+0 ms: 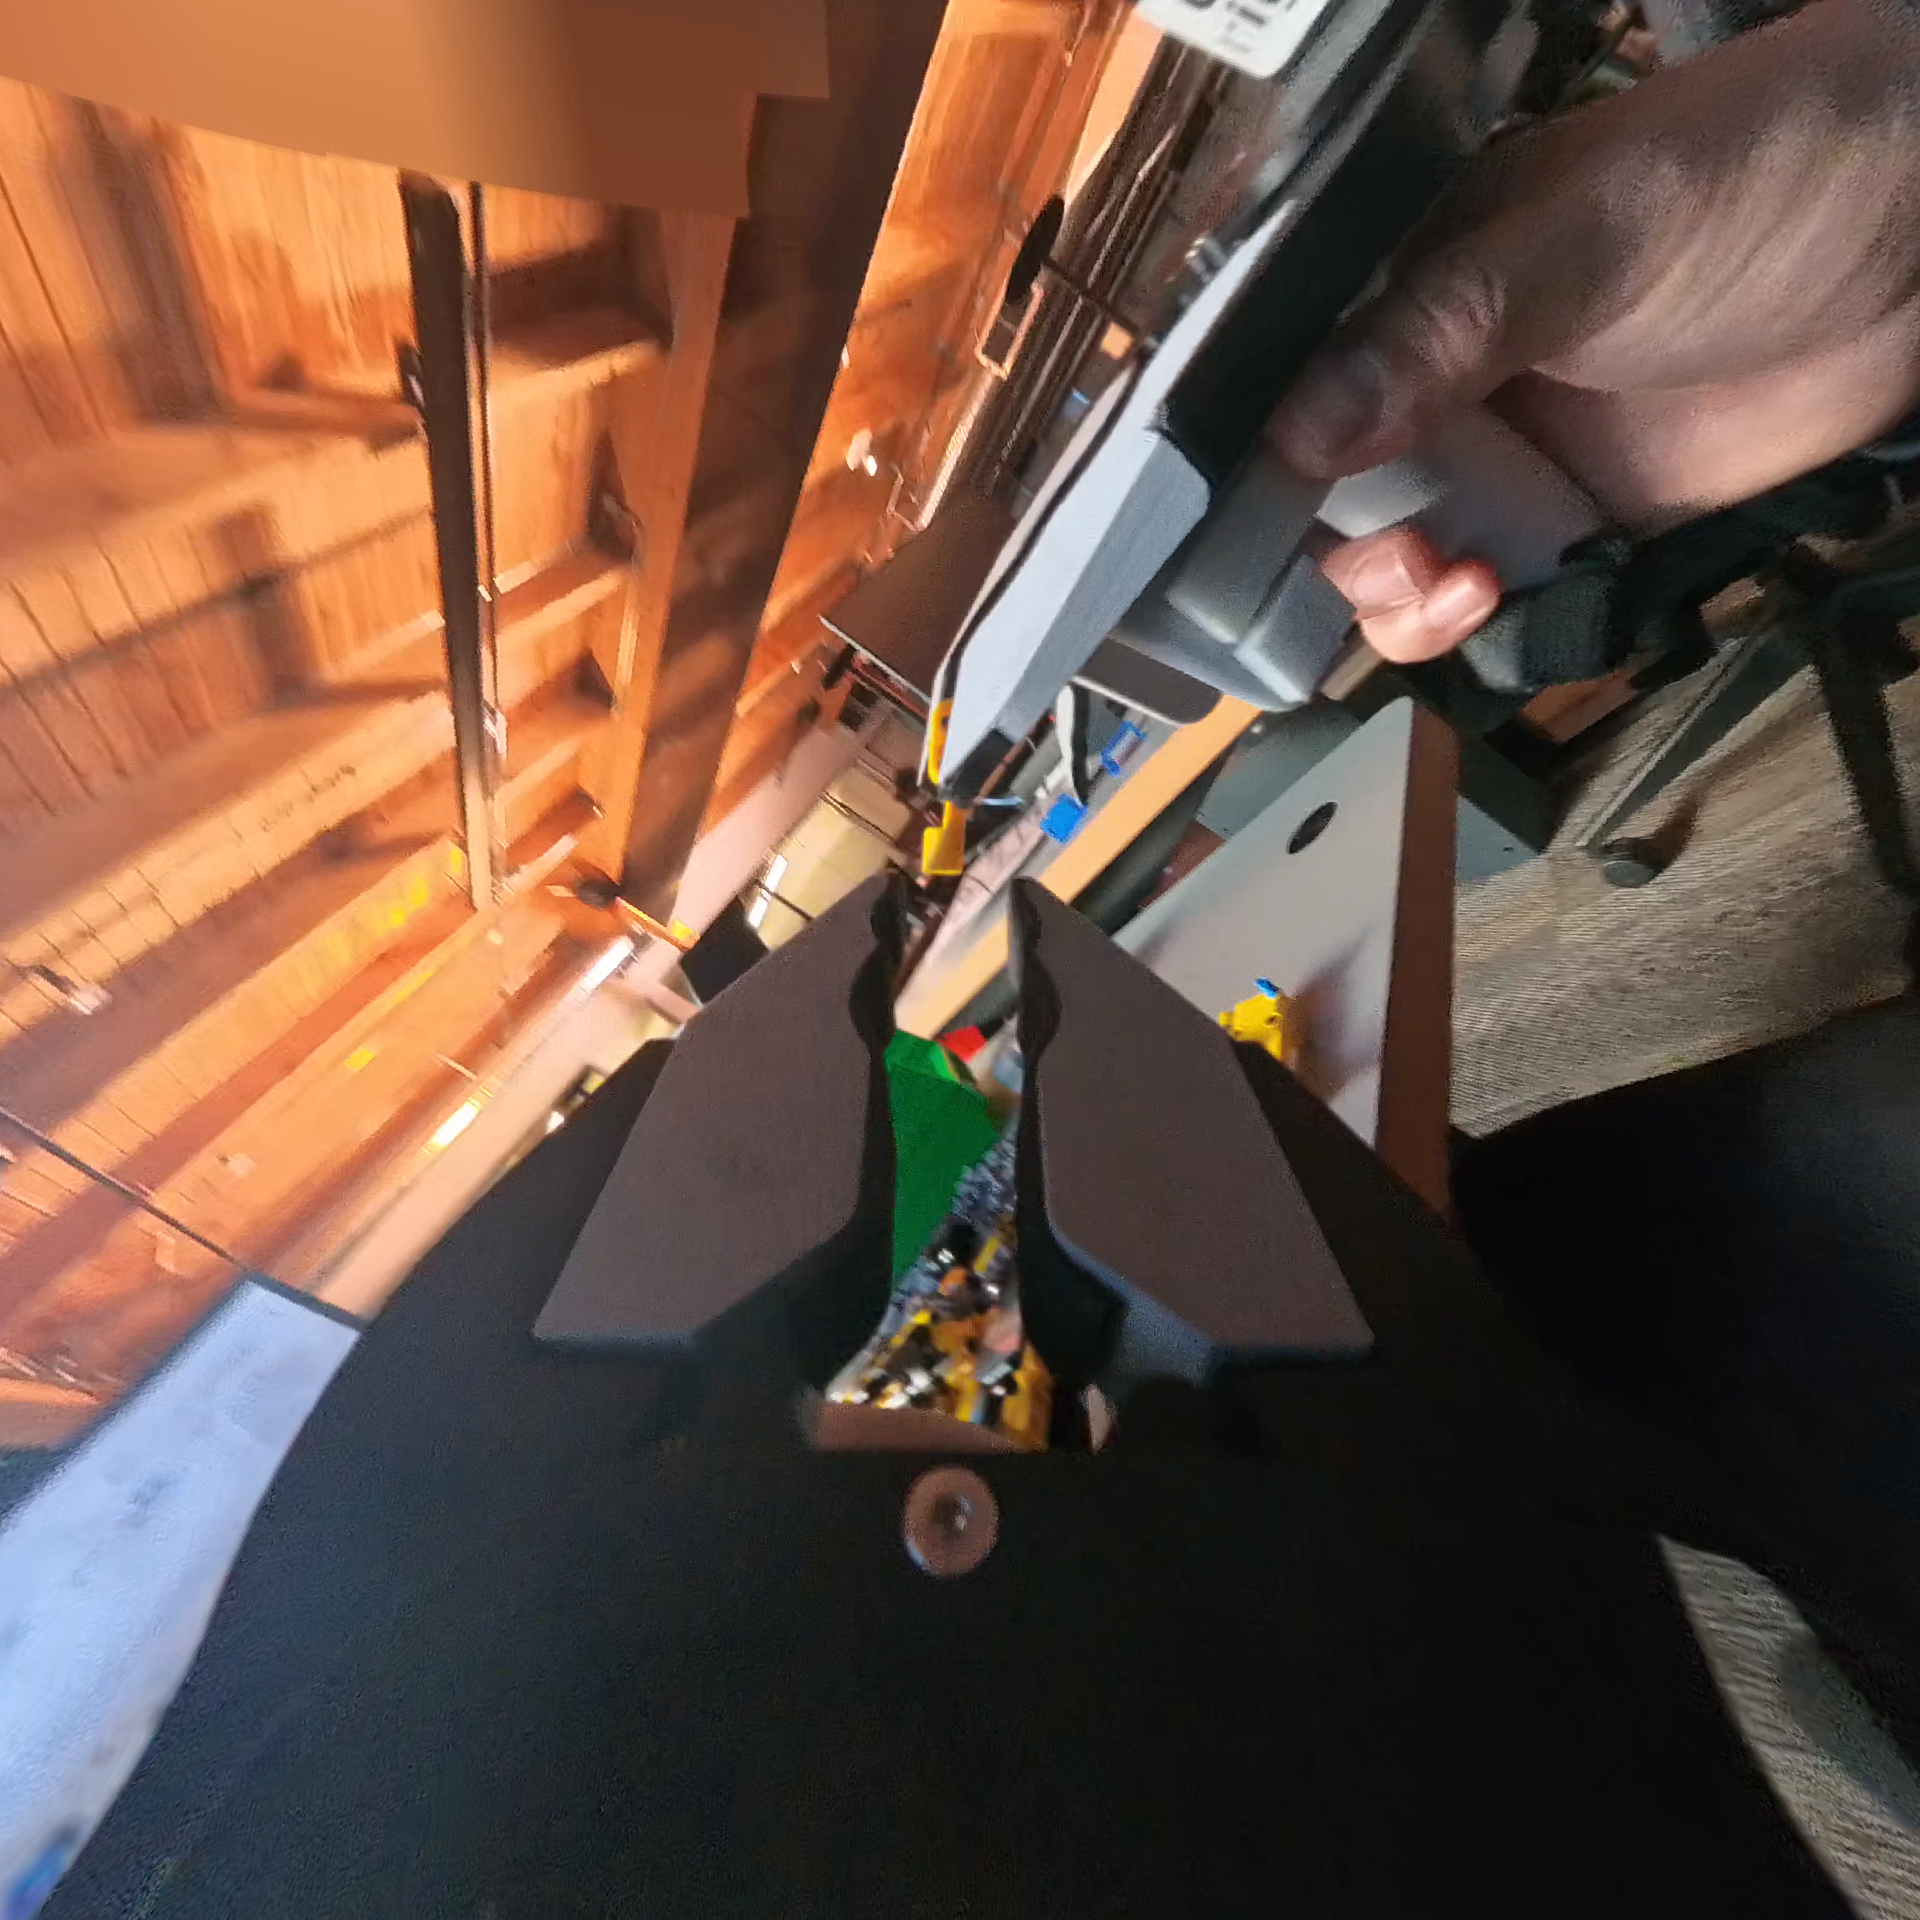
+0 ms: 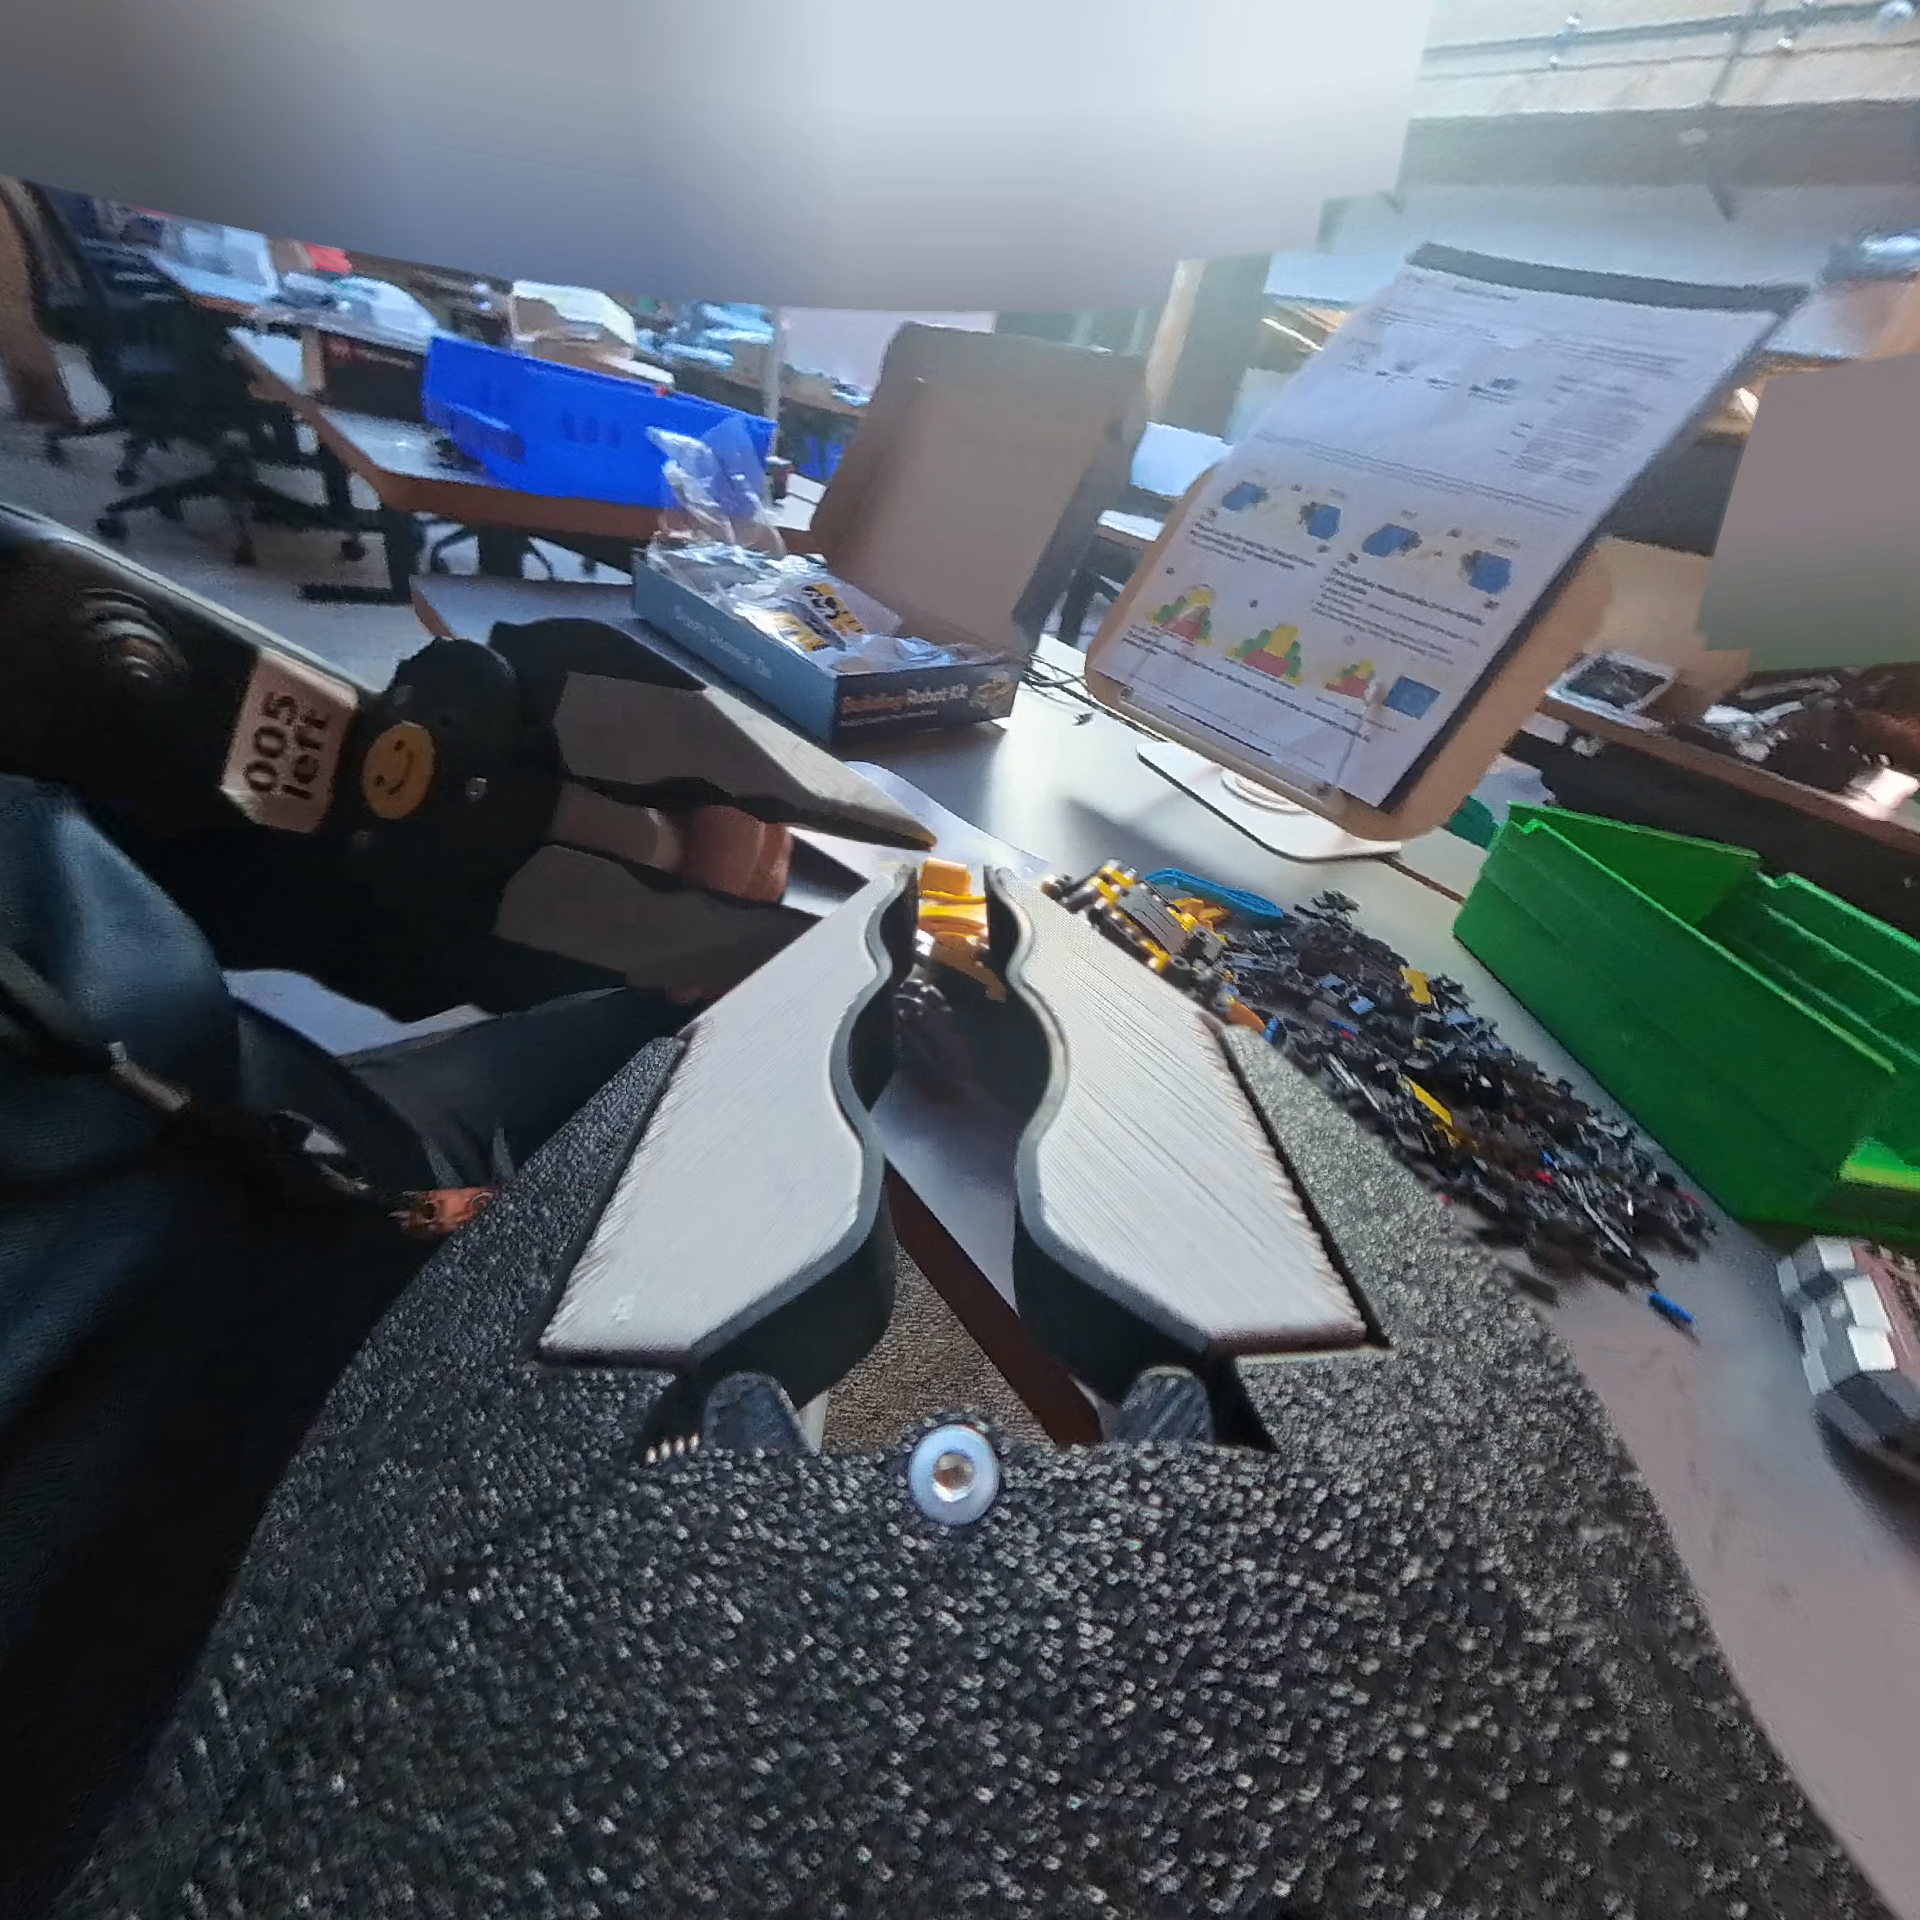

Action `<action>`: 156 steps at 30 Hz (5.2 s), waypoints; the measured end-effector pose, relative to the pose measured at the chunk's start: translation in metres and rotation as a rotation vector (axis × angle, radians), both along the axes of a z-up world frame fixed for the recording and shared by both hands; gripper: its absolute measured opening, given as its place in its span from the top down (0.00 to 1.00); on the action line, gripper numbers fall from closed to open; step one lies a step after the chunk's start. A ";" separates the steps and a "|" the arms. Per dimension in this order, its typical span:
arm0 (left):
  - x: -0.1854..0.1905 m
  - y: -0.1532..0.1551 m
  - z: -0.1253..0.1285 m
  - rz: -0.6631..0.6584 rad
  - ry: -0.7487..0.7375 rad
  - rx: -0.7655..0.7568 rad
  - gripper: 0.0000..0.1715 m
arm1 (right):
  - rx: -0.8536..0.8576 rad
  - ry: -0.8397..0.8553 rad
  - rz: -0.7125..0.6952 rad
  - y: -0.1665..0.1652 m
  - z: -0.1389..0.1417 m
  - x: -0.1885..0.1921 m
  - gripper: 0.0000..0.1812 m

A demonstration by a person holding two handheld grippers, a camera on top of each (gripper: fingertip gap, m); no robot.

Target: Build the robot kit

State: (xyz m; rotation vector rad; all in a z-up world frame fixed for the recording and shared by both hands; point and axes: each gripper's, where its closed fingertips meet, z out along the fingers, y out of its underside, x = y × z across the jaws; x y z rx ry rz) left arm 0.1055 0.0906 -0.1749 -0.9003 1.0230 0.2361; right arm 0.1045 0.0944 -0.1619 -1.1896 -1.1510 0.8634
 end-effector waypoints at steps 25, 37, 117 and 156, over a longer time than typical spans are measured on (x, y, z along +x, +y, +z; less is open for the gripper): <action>0.006 0.035 -0.117 0.092 0.003 -0.701 0.86 | -0.696 0.389 -0.308 0.126 -0.075 0.100 0.94; 0.036 0.072 -0.087 0.049 0.010 -0.694 0.84 | -1.159 0.659 0.026 0.102 -0.080 0.073 0.94; 0.048 0.046 -0.055 -0.595 -1.121 -1.878 0.88 | 0.440 -0.492 -0.367 0.047 -0.074 0.058 0.97; 0.053 0.130 -0.127 0.172 0.076 -1.009 0.70 | -1.091 0.081 -0.182 0.150 -0.136 0.086 0.98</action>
